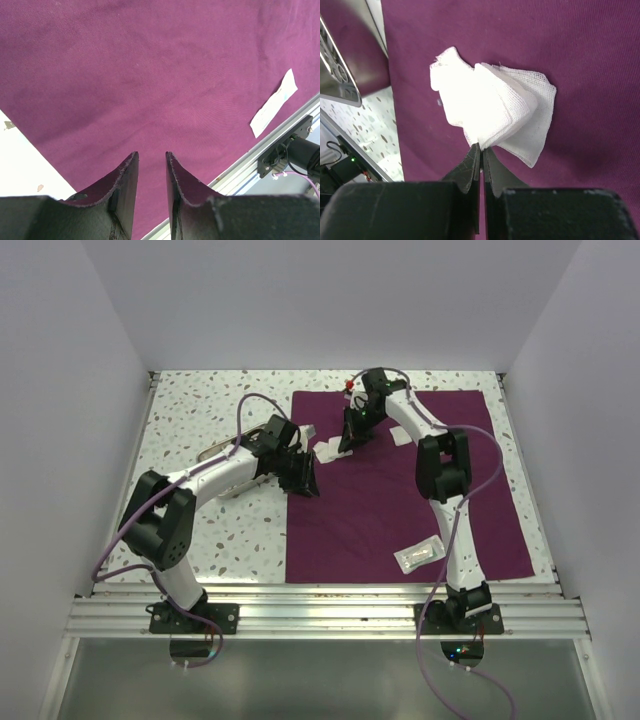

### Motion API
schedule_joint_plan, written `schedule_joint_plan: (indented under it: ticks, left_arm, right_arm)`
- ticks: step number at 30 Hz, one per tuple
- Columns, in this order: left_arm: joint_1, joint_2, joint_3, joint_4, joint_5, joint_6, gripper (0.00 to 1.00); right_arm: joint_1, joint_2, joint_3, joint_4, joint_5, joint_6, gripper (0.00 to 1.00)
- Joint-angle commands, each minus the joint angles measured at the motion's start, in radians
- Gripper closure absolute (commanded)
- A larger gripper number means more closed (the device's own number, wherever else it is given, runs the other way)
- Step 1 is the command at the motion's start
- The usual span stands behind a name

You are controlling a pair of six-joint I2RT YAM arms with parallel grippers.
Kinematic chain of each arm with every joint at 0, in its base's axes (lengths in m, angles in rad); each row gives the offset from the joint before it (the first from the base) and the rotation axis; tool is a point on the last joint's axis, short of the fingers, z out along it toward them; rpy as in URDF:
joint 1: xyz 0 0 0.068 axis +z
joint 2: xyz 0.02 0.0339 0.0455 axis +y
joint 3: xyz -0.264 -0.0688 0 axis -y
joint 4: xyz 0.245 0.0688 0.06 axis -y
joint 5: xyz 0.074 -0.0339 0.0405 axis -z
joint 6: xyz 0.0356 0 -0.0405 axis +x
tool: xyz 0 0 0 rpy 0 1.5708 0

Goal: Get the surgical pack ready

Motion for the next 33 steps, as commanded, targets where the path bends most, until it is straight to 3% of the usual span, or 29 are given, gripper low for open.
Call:
schedule_joint_plan:
  ticks: [1,27,29,33]
  left_arm:
    - [0.002,-0.017,-0.009,0.028,0.015,0.0,0.68]
    - [0.005,0.003,-0.001,0.034,0.025,0.0,0.68]
    - [0.004,0.004,0.002,0.034,0.028,0.0,0.67]
    - [0.004,0.01,0.008,0.033,0.03,0.0,0.67]
  right_arm:
    - [-0.005,-0.009,0.025,-0.038,0.01,-0.027,1.0]
    - [-0.028,0.036,0.082,-0.047,0.042,-0.034,1.0]
    - [-0.027,0.033,0.082,-0.048,0.053,-0.035,0.86]
    - [-0.026,0.014,0.079,-0.055,0.085,-0.028,0.68]
